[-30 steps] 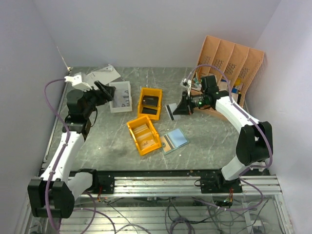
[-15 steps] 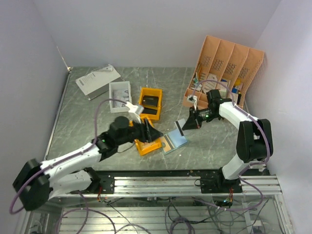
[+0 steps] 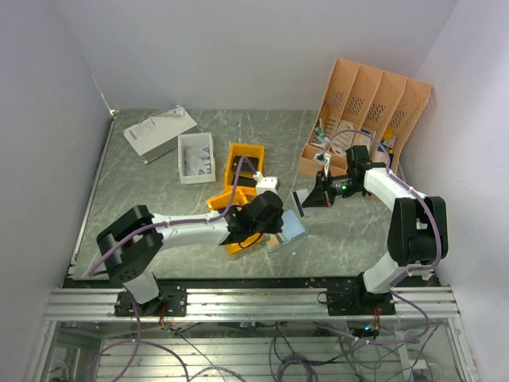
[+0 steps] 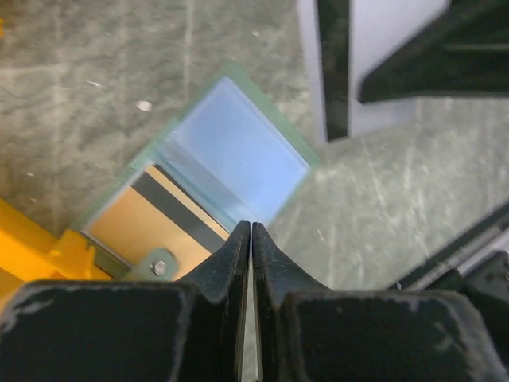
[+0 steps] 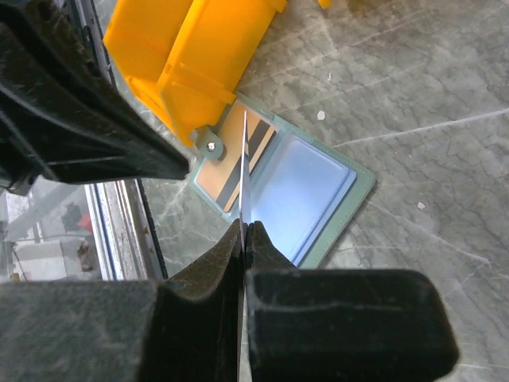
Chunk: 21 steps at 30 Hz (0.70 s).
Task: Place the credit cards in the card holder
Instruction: Move the storage box to the center of the board.
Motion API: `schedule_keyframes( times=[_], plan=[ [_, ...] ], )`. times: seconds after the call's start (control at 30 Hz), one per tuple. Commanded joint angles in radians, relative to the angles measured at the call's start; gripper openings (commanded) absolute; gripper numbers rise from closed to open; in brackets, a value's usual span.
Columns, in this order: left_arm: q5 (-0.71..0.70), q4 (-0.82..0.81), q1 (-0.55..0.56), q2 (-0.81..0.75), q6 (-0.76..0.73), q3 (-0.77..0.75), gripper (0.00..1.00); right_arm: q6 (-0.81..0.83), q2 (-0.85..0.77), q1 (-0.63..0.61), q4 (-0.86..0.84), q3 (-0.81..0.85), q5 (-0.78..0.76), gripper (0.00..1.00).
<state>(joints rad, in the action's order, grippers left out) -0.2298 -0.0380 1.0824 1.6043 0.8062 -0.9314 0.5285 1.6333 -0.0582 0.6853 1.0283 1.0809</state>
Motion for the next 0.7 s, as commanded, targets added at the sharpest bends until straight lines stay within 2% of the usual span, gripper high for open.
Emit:
schedule_keyframes(
  times=[0.0,0.23,0.43,0.67],
  plan=[
    [-0.164,0.150,-0.005,0.066,-0.004,-0.092,0.14,0.008,-0.019,0.002,-0.002,-0.005,0.015,0.00],
    [-0.206,0.219,-0.077,0.083,0.002,-0.079,0.14,0.013,-0.017,0.002,0.003,-0.005,0.020,0.00],
    [-0.246,0.334,-0.148,0.116,-0.006,-0.137,0.14,0.008,-0.018,0.002,-0.003,-0.012,0.018,0.00],
    [-0.267,0.361,-0.203,0.024,0.003,-0.056,0.14,0.012,-0.001,-0.015,-0.002,-0.019,0.051,0.00]
  ],
)
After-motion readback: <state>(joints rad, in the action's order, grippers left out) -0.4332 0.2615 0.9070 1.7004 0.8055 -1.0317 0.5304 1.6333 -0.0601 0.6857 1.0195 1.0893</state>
